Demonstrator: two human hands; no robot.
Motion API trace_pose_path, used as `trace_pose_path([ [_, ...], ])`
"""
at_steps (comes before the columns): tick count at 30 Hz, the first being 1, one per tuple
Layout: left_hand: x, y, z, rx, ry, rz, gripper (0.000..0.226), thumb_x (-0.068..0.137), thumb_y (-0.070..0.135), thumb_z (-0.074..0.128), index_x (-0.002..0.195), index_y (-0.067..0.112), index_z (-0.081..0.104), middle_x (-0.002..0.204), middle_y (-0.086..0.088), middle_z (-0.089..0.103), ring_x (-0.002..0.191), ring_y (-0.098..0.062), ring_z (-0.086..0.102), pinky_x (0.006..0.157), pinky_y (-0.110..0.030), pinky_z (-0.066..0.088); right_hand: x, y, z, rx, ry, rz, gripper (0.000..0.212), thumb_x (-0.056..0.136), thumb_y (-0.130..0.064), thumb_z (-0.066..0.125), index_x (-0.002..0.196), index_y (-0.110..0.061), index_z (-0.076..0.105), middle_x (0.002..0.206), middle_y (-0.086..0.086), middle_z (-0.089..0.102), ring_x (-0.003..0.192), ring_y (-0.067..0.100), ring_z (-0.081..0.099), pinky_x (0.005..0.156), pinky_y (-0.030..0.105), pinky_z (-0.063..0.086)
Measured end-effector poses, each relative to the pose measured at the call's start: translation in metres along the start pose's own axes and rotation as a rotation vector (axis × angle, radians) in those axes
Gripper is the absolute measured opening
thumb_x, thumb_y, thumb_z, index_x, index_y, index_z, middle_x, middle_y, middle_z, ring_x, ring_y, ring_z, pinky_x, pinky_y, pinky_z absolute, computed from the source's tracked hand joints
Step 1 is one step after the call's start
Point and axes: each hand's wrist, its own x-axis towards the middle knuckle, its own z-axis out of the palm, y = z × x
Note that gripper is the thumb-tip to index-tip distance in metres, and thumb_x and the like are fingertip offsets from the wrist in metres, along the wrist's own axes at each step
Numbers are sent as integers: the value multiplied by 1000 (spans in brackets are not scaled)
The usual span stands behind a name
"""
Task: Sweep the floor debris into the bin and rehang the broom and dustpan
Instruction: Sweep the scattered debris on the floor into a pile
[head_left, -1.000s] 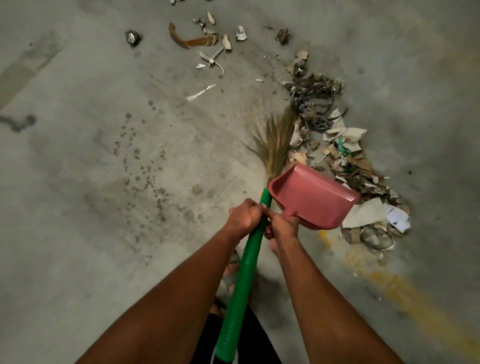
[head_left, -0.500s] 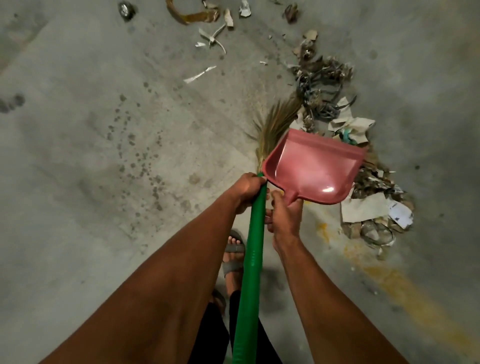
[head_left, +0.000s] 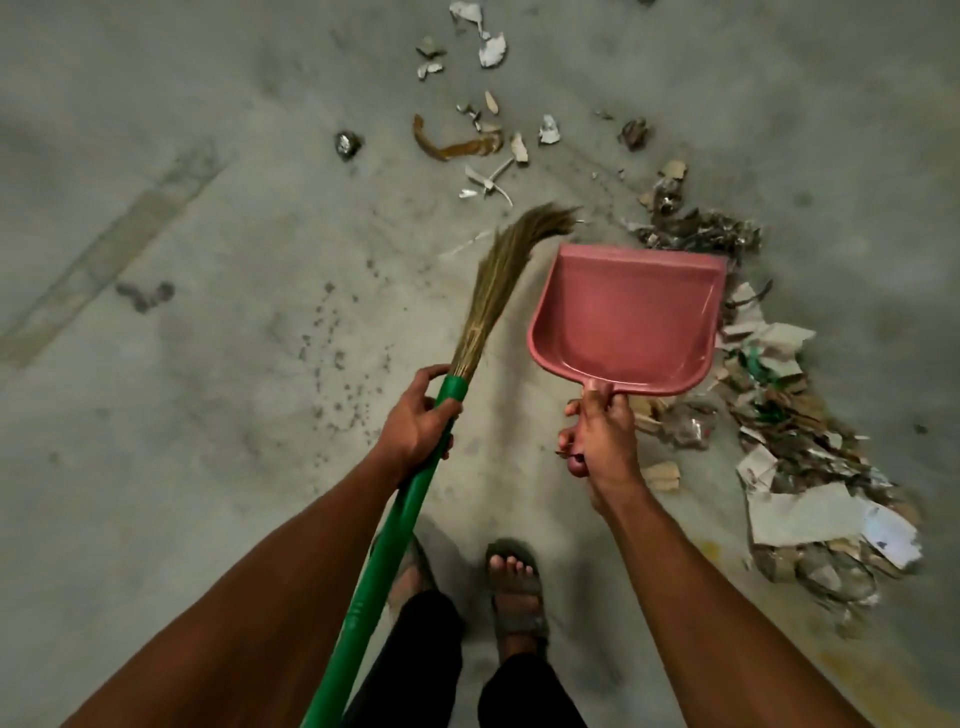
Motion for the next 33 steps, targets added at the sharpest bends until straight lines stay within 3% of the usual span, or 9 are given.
trace_pose_path([
  [7,63,7,-101,-31,289,54,56,94,18,61,145,38,49,96,-16,68,60,-26,68,56,-39,61,30,-34,86,7,-115,-6,25,110,-47,45,107,-22,50,82,-2,55,42,7,41,38,16,27],
  [13,150,11,-190,-31,560,39,49,95,21,66,141,18,48,113,-6,67,69,-23,73,55,-25,56,63,-47,160,10,-120,0,27,110,-49,43,106,-25,54,78,-4,55,43,8,40,39,18,26],
  [18,253,15,-258,-24,641,-51,55,99,25,64,149,23,43,121,-6,64,80,-25,74,80,-45,65,97,-41,220,44,-71,47,27,111,-47,43,105,-23,54,78,-3,56,43,9,39,39,16,26],
  [21,316,19,-281,19,621,-88,57,99,28,61,152,25,40,125,-9,64,83,-28,74,78,-46,65,121,-35,247,101,-40,59,29,110,-48,43,107,-21,54,78,-2,54,42,9,39,39,16,26],
  [25,362,19,-294,230,449,-96,58,97,31,62,151,25,42,123,-13,66,90,-33,74,80,-49,65,141,-28,260,120,-2,51,29,110,-49,45,103,-22,53,75,-3,54,41,9,39,39,16,25],
  [29,343,11,-287,518,214,30,60,94,28,64,151,21,46,120,-16,70,96,-40,72,87,-46,61,142,-29,257,99,56,69,29,109,-51,47,97,-25,53,73,-3,53,41,10,39,43,19,26],
  [33,291,3,-278,546,120,156,57,95,19,68,149,24,51,122,-11,71,89,-34,71,81,-35,56,135,-39,256,100,104,84,30,109,-50,45,99,-23,53,72,-2,53,39,10,39,40,18,28],
])
